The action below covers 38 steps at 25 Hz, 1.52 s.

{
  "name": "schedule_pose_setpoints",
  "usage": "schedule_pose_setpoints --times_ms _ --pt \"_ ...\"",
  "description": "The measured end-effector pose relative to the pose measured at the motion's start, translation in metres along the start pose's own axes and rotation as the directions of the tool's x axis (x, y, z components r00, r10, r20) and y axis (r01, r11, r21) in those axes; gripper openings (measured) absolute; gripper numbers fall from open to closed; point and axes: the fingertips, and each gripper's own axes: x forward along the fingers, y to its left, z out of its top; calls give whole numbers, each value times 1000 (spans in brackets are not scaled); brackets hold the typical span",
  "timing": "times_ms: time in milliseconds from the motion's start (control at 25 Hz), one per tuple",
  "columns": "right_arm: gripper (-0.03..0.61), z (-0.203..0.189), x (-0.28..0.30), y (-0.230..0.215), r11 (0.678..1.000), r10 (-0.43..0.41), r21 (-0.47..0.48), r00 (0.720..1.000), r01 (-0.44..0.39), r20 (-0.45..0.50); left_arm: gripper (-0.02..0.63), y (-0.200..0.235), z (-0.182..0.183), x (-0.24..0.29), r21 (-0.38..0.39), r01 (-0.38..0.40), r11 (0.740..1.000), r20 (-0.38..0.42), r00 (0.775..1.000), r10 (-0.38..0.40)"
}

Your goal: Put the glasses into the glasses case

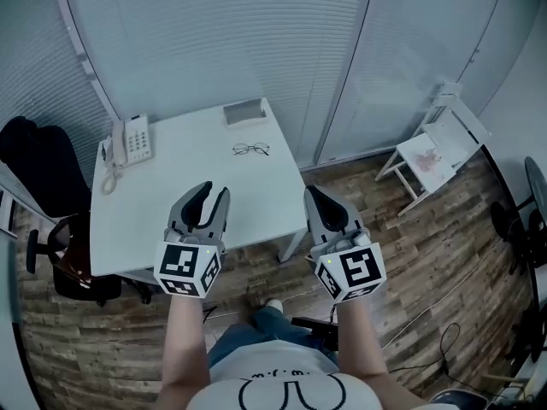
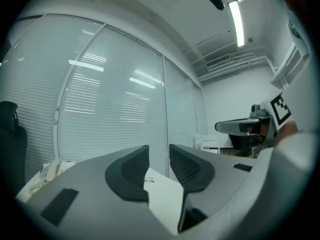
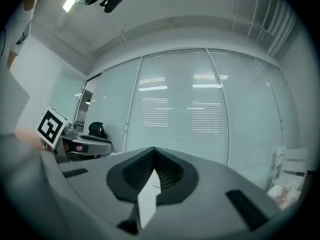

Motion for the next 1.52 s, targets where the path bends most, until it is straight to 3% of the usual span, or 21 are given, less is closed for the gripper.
schedule_pose_setpoints --times_ms 80,480,680,840,960,1160,1360,1520 --pt "9 -5 15 -14 1000 1 15 1000 -1 2 160 2 -4 18 30 9 1000 -27 1000 -9" --pt "9 -41 76 -59 998 7 70 999 -3 -53 172 30 -25 102 119 132 984 -179 978 -110" --pt "11 -61 113 -89 998 2 60 996 3 -95 166 43 -49 159 132 231 964 -279 942 -188" --pt "11 -72 148 -114 998 2 61 992 6 -126 155 52 -63 206 132 331 934 -354 896 -267" --pt "11 -82 176 -128 998 9 60 988 0 -154 147 58 -82 238 135 425 895 -440 835 -330" --pt "11 -107 215 -141 997 28 71 977 -13 -213 141 68 -130 274 116 568 815 -605 691 -396" --pt "11 -141 244 -147 995 45 93 957 -19 -287 133 77 -181 300 49 668 743 -711 545 -444" --pt "11 -166 261 -155 994 39 110 942 -2 -333 129 81 -217 316 8 721 693 -767 450 -458"
